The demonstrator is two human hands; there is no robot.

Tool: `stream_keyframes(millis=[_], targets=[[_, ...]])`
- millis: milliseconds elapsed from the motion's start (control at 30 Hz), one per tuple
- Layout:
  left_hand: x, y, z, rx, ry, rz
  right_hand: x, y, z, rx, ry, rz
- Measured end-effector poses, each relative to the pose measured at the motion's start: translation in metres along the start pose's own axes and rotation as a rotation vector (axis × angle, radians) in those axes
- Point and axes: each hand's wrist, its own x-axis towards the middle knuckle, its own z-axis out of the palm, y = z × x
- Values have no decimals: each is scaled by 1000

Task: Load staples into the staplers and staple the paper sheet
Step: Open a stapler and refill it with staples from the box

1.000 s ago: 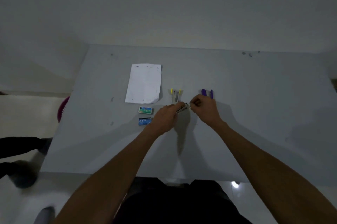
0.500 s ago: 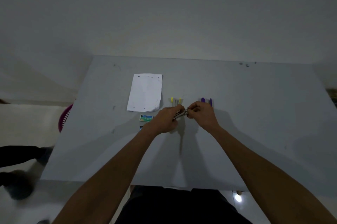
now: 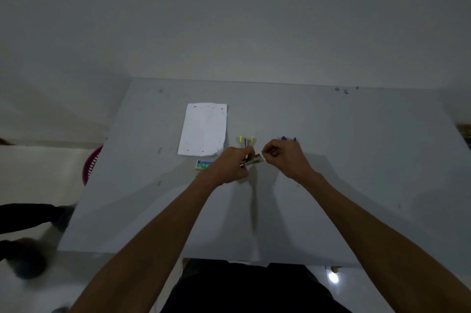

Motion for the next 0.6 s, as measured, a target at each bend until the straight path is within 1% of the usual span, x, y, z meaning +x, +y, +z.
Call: stream_keyframes(millis=[167, 300, 600], targets=[[0, 2, 1, 30, -34, -3, 6, -2, -10, -157, -64, -135], [1, 6, 0, 35, -34, 5, 9, -4, -13, -196, -151, -163], [2, 10, -1, 21, -49, 1, 10, -8, -17, -293, -215, -245]])
